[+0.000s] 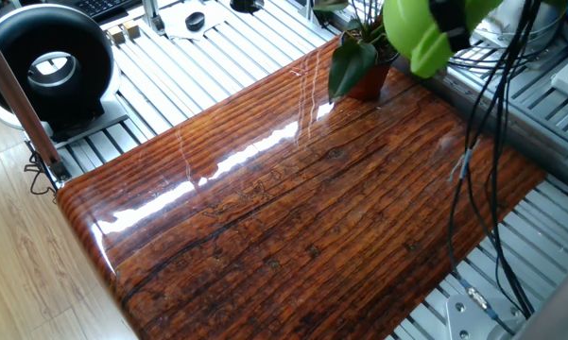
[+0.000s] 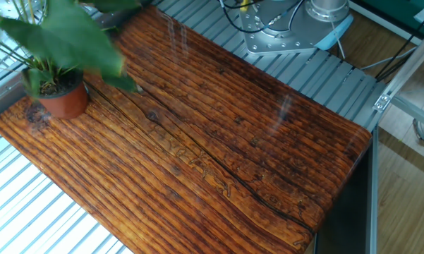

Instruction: Water the plant

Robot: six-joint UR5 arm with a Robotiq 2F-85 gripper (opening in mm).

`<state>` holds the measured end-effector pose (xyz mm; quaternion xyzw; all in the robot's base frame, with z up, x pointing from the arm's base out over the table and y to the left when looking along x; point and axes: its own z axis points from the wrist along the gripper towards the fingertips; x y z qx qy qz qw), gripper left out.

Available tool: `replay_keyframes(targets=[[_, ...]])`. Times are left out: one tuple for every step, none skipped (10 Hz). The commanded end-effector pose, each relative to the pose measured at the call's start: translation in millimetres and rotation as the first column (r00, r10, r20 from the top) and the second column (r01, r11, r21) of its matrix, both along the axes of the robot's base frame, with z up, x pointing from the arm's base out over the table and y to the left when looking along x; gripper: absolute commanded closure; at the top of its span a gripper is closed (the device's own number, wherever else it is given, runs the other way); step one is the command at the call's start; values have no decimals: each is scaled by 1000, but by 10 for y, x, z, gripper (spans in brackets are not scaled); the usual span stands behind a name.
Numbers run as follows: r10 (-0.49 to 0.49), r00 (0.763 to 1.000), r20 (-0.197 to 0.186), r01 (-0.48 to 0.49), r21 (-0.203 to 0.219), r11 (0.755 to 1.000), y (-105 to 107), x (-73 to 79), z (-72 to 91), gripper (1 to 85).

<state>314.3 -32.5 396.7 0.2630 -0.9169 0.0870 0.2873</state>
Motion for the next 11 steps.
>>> replay_keyframes(targets=[[-93, 996, -14, 92, -29, 995, 116, 111, -119, 843], [-73, 994, -85, 71, -37, 997, 77, 99, -117, 843], [-38, 988, -147, 34, -29, 999, 47, 84, -108, 843], [-16, 982, -189, 15, -7, 1000, 80, 67, -124, 843], [-12, 977, -211, 14, 7, 1000, 134, 56, -151, 843], [1, 969, -248, 4, 20, 1000, 151, 29, -143, 843], [32, 960, -279, -25, 30, 999, 117, 10, -112, 843], [72, 950, -305, -69, 21, 997, 47, -9, -43, 843], [88, 946, -313, -91, 5, 996, 35, -44, 1, 843], [69, 940, -335, -79, -16, 997, 83, -113, 40, 843], [60, 929, -366, -76, -27, 997, 79, -149, 82, 843]])
